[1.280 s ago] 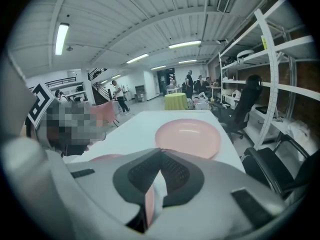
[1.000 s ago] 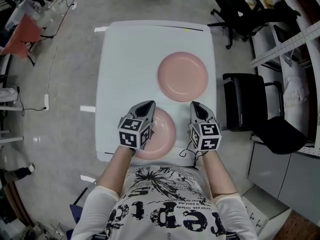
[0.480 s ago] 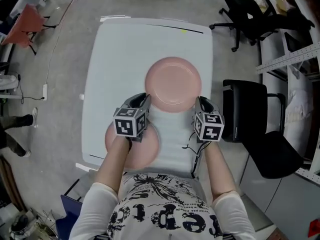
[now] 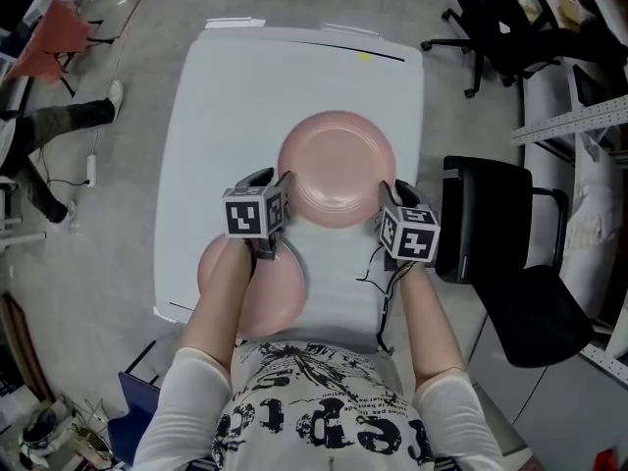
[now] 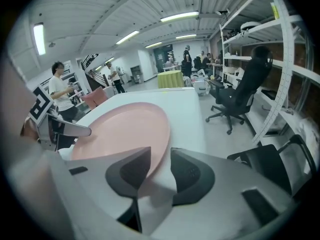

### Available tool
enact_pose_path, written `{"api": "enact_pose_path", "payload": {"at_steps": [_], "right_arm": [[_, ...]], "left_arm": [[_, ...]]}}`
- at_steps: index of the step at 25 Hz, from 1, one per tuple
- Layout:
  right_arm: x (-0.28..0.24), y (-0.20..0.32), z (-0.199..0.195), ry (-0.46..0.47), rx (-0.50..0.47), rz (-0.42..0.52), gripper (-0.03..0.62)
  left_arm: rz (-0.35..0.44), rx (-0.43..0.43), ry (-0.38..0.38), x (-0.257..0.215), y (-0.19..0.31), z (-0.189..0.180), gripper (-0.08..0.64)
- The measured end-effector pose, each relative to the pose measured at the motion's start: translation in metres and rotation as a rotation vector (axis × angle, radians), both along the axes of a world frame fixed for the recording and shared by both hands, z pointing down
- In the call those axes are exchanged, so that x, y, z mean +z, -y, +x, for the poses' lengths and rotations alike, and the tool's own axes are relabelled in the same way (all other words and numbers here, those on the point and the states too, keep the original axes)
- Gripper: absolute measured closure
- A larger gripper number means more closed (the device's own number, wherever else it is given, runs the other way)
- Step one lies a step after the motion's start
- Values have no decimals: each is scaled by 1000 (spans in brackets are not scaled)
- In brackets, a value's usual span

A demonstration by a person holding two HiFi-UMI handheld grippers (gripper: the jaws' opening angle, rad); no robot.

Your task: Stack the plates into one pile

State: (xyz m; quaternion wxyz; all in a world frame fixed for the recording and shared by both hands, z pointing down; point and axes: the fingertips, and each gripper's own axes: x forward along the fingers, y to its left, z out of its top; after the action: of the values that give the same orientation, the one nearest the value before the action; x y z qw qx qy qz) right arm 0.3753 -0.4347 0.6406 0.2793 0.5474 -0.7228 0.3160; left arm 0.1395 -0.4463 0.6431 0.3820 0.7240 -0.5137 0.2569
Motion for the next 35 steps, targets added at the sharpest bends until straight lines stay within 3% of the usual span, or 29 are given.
{"api": "enact_pose_path", "payload": {"at_steps": [5, 9, 18, 27, 35], "right_arm": [[4, 2, -3, 5, -4, -19, 497], [-3, -5, 2, 7, 12, -30, 503], [-45, -34, -11, 22, 27, 42, 511], [-91, -107, -64, 9, 62, 111, 518], [-96, -186, -137, -13, 33, 104, 509]], "left_arm": [[-19, -15, -36, 5, 3, 6, 489], [30, 11, -43, -12, 0, 12, 489], [88, 22, -57, -48, -32, -1, 487], [123, 18, -77, -97, -105, -55, 488], [114, 23, -103, -101, -180, -127, 494]]}}
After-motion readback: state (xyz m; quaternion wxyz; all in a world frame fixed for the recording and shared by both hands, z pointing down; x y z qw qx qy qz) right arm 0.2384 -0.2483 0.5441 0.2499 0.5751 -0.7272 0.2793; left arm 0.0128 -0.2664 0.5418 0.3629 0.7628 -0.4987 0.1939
